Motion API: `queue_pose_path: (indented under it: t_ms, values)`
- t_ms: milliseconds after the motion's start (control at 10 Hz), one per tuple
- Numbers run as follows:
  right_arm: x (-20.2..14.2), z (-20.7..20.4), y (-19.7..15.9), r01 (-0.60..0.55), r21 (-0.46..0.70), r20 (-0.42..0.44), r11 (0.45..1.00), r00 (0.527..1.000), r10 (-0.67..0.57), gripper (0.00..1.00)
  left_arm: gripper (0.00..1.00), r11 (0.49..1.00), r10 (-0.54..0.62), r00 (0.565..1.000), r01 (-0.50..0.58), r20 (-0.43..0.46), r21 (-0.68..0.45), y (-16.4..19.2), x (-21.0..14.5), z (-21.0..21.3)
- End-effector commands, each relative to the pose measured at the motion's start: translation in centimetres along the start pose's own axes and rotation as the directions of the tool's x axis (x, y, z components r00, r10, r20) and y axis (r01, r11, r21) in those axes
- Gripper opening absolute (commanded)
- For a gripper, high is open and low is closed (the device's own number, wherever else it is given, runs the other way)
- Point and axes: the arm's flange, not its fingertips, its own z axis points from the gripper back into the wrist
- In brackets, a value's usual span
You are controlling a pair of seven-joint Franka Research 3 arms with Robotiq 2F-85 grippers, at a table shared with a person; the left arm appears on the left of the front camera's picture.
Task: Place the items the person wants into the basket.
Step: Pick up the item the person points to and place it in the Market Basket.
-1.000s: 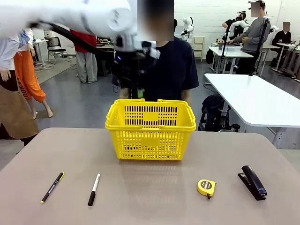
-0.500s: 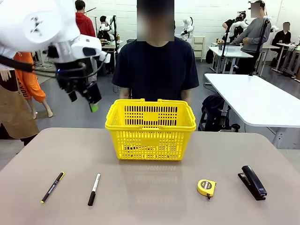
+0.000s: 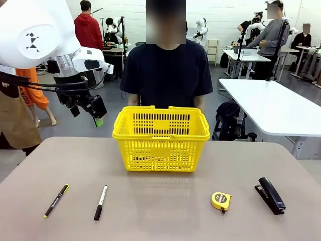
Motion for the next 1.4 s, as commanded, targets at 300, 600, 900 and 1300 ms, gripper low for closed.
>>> queue_pose_path:
  t_ms: [300, 600, 900, 1300]
  values:
    - [-0.1, 0.1, 0.1, -0.004, 0.003, 0.004, 1.000, 1.000, 0.004, 1.00, 1.00, 1.000, -0.017, 1.000, 0.017, 0.007, 0.001, 0.2, -0.2, 0.2]
    - [-0.1, 0.1, 0.1, -0.004, 0.003, 0.004, 1.000, 1.000, 0.004, 1.00, 1.00, 0.957, -0.117, 0.983, 0.150, 0.144, -0.247, 5.2, -4.1, 3.6]
    - [-0.1, 0.1, 0.1, -0.004, 0.003, 0.004, 1.000, 1.000, 0.004, 1.00, 1.00, 0.832, -0.218, 0.893, 0.381, 0.393, -0.404, 13.8, -11.9, 11.2]
    - [-0.1, 0.1, 0.1, -0.004, 0.003, 0.004, 1.000, 1.000, 0.004, 1.00, 1.00, 0.811, -0.128, 0.831, 0.402, 0.542, -0.425, 24.2, -16.9, 12.5]
